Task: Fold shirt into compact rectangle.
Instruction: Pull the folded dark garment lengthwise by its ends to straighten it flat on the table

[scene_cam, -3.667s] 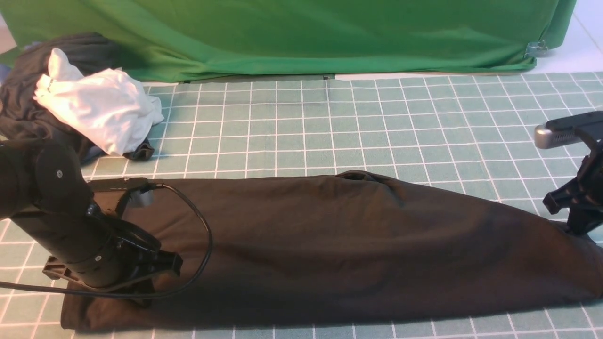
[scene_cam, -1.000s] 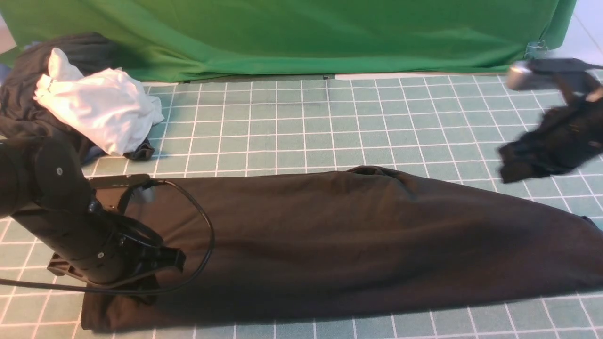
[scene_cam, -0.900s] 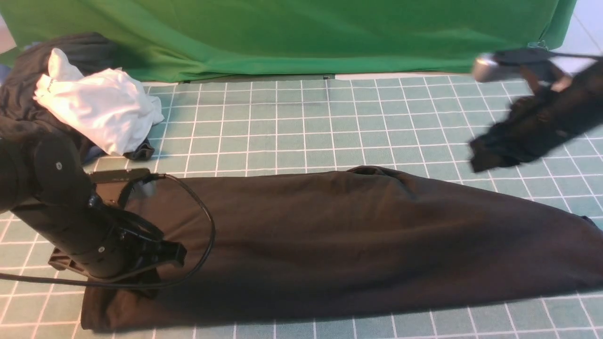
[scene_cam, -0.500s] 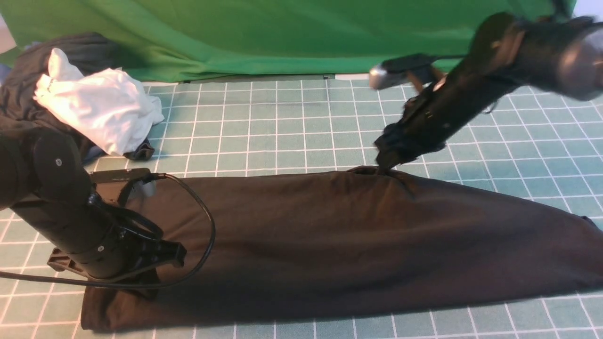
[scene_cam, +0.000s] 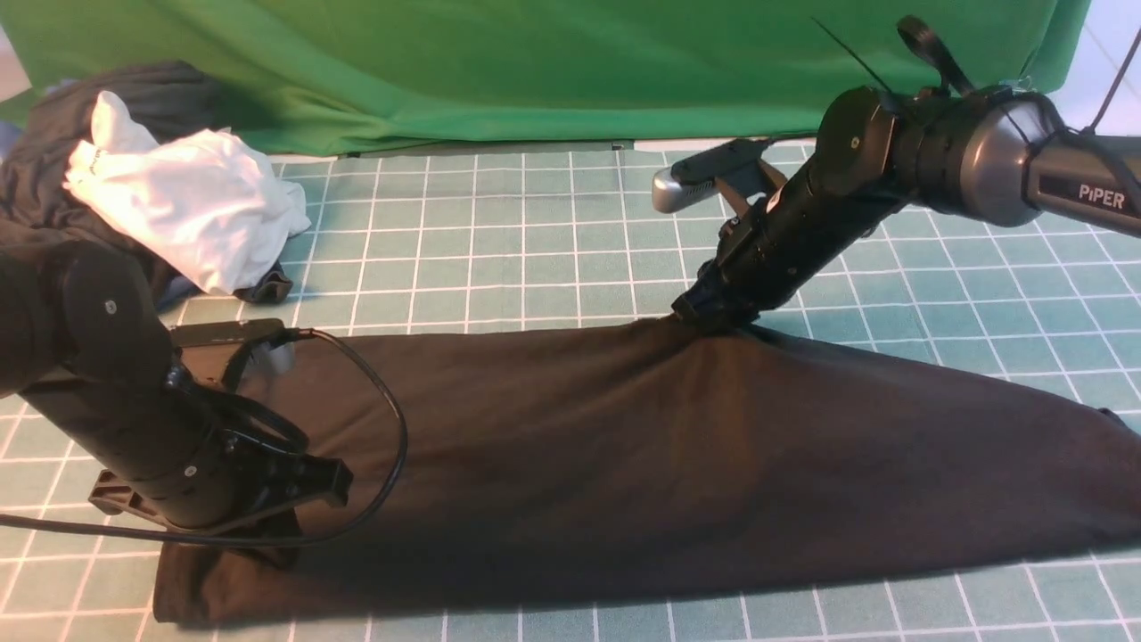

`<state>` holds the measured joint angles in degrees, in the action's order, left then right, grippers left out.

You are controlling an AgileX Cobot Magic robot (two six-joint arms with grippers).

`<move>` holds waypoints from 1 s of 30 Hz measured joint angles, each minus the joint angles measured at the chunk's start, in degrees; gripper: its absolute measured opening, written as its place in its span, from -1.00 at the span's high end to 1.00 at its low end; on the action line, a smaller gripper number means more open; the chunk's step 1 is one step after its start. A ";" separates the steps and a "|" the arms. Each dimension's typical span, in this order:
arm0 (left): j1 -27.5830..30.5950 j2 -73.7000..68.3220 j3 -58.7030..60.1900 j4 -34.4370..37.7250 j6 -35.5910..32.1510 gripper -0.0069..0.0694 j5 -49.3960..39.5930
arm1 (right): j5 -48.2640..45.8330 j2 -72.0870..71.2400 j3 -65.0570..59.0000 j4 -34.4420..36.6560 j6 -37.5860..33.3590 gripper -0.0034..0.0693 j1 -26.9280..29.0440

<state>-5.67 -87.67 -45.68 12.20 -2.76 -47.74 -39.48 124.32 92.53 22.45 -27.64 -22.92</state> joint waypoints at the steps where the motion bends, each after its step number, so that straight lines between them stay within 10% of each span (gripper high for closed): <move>1: 0.00 0.00 0.00 0.00 0.00 0.80 0.00 | 0.23 0.00 0.31 -0.37 0.00 0.80 0.00; 12: 0.00 0.00 -0.07 -0.12 0.00 0.80 -0.19 | -8.24 -5.63 4.99 -1.49 0.62 0.81 0.00; 23: 0.00 0.00 -0.07 0.30 0.00 0.80 -2.65 | -6.12 -3.24 5.31 -4.23 2.62 -0.06 0.00; 27: 0.00 0.00 -0.07 0.30 0.00 0.80 -3.48 | -11.00 -3.88 6.23 -6.57 3.62 0.07 0.00; 30: 0.00 0.34 -0.07 0.81 0.00 0.80 -3.54 | -18.22 -7.13 7.49 -13.18 6.40 0.60 0.40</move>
<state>-5.67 -87.33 -45.75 13.02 -2.76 -51.29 -57.70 117.20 100.02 9.26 -21.24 -22.51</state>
